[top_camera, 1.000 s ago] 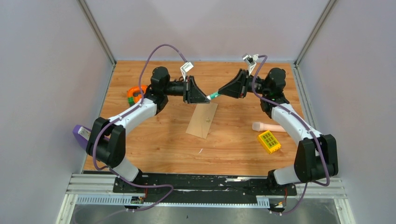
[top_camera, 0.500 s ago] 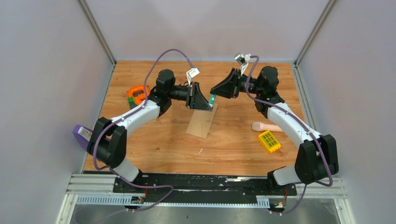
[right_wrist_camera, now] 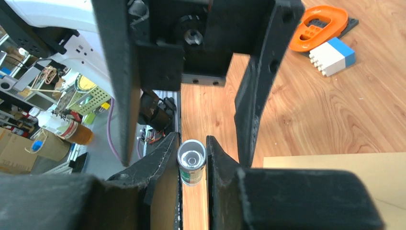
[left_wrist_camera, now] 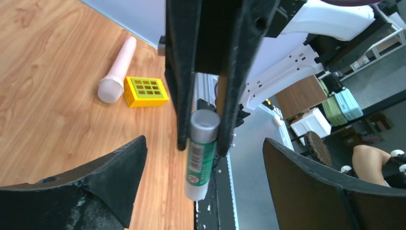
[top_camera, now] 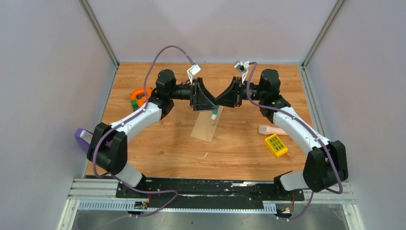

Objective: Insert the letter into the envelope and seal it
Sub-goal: Close the solid glue cap on the solid glue, then place the solid glue at the center of the board.

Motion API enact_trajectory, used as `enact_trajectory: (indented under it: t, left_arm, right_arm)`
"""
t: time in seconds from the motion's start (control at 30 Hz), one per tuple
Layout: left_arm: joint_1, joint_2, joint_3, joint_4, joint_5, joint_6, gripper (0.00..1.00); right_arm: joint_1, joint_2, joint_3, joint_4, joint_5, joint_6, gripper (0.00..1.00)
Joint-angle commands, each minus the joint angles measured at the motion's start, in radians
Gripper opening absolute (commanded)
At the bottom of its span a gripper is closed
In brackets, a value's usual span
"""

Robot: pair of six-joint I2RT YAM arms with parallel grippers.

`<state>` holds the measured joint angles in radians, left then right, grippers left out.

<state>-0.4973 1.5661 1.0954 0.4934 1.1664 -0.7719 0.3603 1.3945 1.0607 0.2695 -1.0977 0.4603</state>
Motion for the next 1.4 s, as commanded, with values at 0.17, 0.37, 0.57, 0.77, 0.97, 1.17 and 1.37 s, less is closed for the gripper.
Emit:
enact_trajectory:
  t: [0.17,0.37,0.57,0.77,0.97,1.17,1.37]
  left_arm:
    - [0.025,-0.075,0.047,0.044,-0.019,0.027,1.0]
    - [0.054,-0.105,0.164,-0.54,-0.173,0.515,1.0]
    - [0.079,-0.135,0.2,-0.797,-0.473,0.792,1.0]
    - [0.097,-0.141,0.206,-0.914,-0.642,0.9,1.0]
    - [0.123,-0.146,0.232,-1.013,-0.698,0.961,1.0]
    - [0.131,-0.16,0.21,-1.017,-0.753,0.964,1.0]
    - [0.133,-0.168,0.188,-0.994,-0.737,0.944,1.0]
  right_arm:
    - [-0.056,-0.013,0.001,-0.079,-0.028,-0.063,0.0]
    - [-0.18,0.004,0.009,-0.255,-0.016,-0.198,0.0]
    - [-0.236,0.139,0.101,-0.651,0.08,-0.449,0.0]
    - [-0.241,0.282,0.156,-0.803,0.218,-0.57,0.0]
    - [-0.242,0.487,0.289,-0.98,0.256,-0.646,0.0]
    - [-0.241,0.62,0.361,-1.011,0.331,-0.638,0.0]
    - [-0.239,0.678,0.373,-0.979,0.411,-0.594,0.1]
